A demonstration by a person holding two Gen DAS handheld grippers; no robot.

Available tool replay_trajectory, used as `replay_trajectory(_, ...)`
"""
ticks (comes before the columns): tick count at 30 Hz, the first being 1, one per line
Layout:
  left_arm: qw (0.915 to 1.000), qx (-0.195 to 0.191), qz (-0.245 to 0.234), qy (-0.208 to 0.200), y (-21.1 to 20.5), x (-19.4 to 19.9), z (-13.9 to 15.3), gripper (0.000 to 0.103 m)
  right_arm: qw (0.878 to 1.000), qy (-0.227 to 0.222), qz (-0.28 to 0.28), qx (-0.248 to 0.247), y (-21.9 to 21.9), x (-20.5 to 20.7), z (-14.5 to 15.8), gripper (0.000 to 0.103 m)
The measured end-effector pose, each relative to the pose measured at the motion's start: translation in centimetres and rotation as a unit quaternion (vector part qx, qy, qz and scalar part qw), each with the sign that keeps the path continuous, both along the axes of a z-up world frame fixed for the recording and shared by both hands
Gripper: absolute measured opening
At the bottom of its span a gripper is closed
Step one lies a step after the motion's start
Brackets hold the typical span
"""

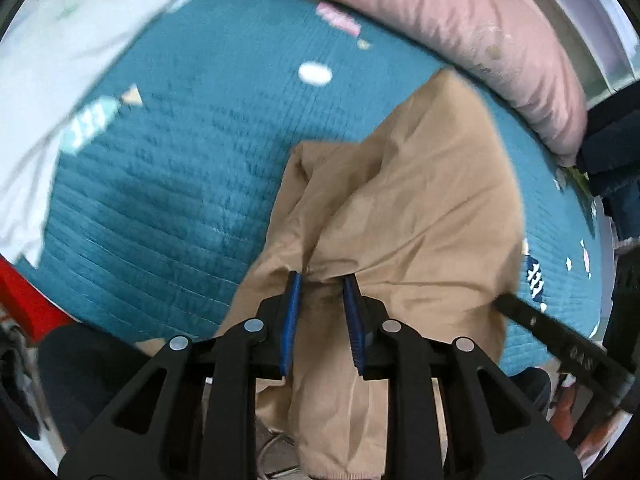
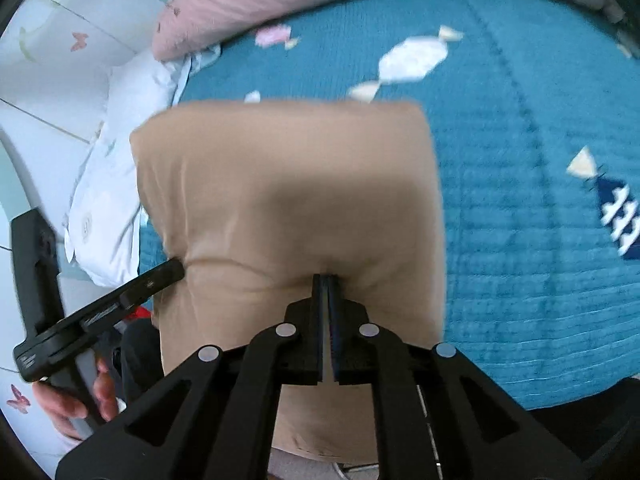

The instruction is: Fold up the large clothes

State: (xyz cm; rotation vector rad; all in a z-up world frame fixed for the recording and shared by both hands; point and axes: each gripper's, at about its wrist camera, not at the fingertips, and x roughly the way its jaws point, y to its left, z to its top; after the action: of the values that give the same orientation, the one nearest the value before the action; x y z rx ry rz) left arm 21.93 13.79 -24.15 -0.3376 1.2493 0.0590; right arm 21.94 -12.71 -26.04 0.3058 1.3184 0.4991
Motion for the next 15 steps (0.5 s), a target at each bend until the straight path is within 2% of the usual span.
replay_trajectory(5, 0.9983, -0.01, -0.036, -0.045, -2.1, 1.1, 4.5, 0.024, 0.999, -0.039, -0.023, -0.008, -1.6, 1.9, 3.0, 0.005)
replay_trajectory(8, 0.9968, -0.008, -0.056, -0.056, -4.0, 3.1, 5.2, 0.024, 0.998, -0.043, -0.037, -0.009, -2.3, 3.5, 3.6, 0.005)
replay_trajectory(10, 0.9964, -0.023, -0.064, -0.05, -5.2, 5.1, 4.4, 0.024, 0.998, -0.044, -0.04, -0.015, -2.1, 4.6, 3.5, 0.005)
replay_trajectory(11, 0.9971, -0.017, -0.062, -0.041, -5.6, 6.2, 3.5, 0.024, 0.998, -0.043, -0.039, -0.02, -1.7, 5.2, 3.1, 0.005)
replay_trajectory(13, 0.9983, 0.03, -0.045, -0.021, -5.6, 7.7, 1.4, 0.024, 0.999, -0.029, -0.036, -0.019, -1.3, 5.9, 2.2, 0.005)
replay_trajectory(15, 0.9986, 0.042, -0.032, 0.005, -4.7, 8.7, -1.5, 0.023, 0.999, -0.015, -0.025, -0.025, -0.4, 6.4, 0.8, 0.005)
